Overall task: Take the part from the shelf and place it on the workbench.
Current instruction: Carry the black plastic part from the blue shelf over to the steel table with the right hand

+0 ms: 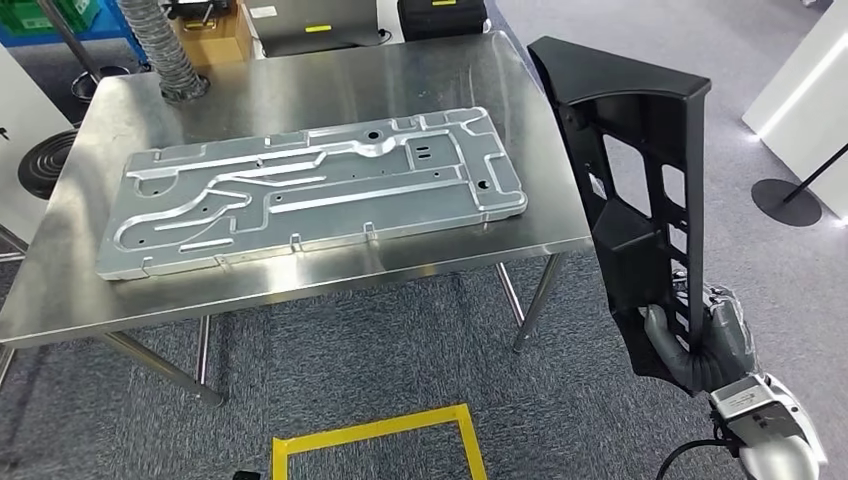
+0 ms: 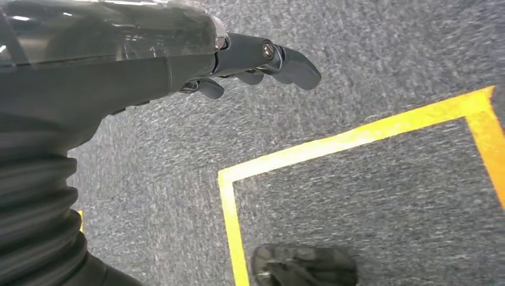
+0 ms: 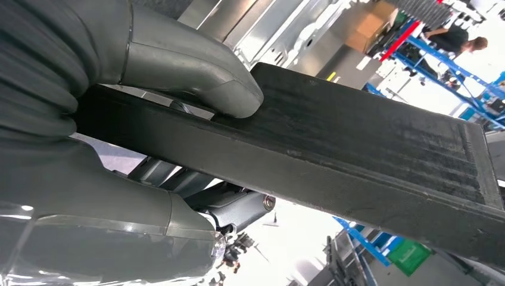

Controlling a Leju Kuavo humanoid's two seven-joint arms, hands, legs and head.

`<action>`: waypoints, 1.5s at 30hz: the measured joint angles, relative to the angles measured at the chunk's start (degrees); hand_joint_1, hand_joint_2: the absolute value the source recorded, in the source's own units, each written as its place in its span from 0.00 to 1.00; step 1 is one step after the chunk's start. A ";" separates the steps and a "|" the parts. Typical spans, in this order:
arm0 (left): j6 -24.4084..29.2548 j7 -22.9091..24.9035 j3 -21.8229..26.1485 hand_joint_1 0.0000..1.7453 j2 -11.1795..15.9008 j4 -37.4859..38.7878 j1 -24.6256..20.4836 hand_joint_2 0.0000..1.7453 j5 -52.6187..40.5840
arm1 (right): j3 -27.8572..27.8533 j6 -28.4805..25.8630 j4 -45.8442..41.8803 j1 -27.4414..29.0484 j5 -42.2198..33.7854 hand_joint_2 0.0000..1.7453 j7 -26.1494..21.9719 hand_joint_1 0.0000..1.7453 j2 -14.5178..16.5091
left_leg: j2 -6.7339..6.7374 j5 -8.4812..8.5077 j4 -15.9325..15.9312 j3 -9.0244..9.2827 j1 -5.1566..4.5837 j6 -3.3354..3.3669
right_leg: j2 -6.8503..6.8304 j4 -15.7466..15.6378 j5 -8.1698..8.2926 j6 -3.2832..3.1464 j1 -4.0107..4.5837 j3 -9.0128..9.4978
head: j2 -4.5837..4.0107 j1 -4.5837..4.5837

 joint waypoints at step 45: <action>0.64 0.45 -0.20 0.00 -0.38 0.02 -0.50 1.00 0.99 | 1.63 1.66 12.34 -12.59 3.34 1.00 1.62 1.00 -7.93 | -0.27 2.31 -11.88 6.86 0.22 2.33 | -0.13 15.13 -3.85 3.35 -1.10 -9.34 | 0.00 0.02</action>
